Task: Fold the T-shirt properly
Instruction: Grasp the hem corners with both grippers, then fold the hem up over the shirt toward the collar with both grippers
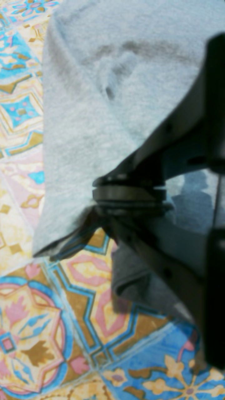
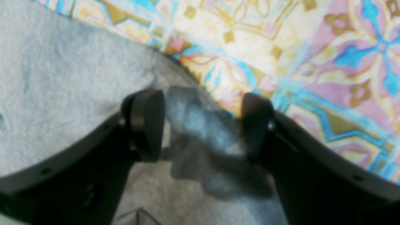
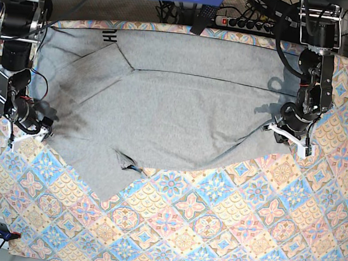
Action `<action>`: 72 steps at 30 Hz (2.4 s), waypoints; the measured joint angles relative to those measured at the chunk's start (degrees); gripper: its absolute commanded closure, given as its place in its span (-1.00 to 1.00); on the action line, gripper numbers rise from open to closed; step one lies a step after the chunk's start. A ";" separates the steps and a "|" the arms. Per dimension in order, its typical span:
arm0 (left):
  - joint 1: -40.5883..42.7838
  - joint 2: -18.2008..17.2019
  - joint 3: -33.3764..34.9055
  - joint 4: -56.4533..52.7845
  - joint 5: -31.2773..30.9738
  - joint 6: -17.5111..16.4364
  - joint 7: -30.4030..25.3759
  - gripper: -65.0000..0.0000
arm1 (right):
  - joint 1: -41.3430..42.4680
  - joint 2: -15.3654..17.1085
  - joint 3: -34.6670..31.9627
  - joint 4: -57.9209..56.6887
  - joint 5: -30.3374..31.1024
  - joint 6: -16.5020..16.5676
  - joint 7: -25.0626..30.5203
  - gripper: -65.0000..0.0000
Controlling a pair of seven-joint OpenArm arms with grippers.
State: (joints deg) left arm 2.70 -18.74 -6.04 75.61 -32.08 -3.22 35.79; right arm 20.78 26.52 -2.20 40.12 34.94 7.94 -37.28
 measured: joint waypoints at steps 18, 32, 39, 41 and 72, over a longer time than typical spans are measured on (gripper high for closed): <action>-0.02 0.00 0.00 0.00 -0.02 0.02 0.02 1.00 | 0.07 -1.77 0.07 0.07 -7.93 7.30 -0.39 0.01; -0.02 0.00 0.00 0.00 0.00 0.02 0.00 1.00 | -0.02 -2.51 0.74 0.11 -7.96 14.51 -1.53 0.77; 0.59 0.00 0.00 1.84 0.15 0.24 0.09 1.00 | -0.79 -2.49 9.27 0.17 -7.96 17.09 -1.62 0.88; 1.84 0.00 0.00 4.68 0.02 0.07 0.04 1.00 | -2.84 -2.54 10.97 0.44 -7.76 17.46 -1.49 0.88; 21.24 -0.17 -8.72 21.73 0.00 -0.17 0.44 1.00 | -33.86 -4.42 25.29 45.29 -6.51 17.75 -8.92 0.88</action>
State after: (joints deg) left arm 23.94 -18.92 -14.76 97.34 -32.08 -3.40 36.23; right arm -13.08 22.11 23.09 85.41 28.42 25.69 -46.19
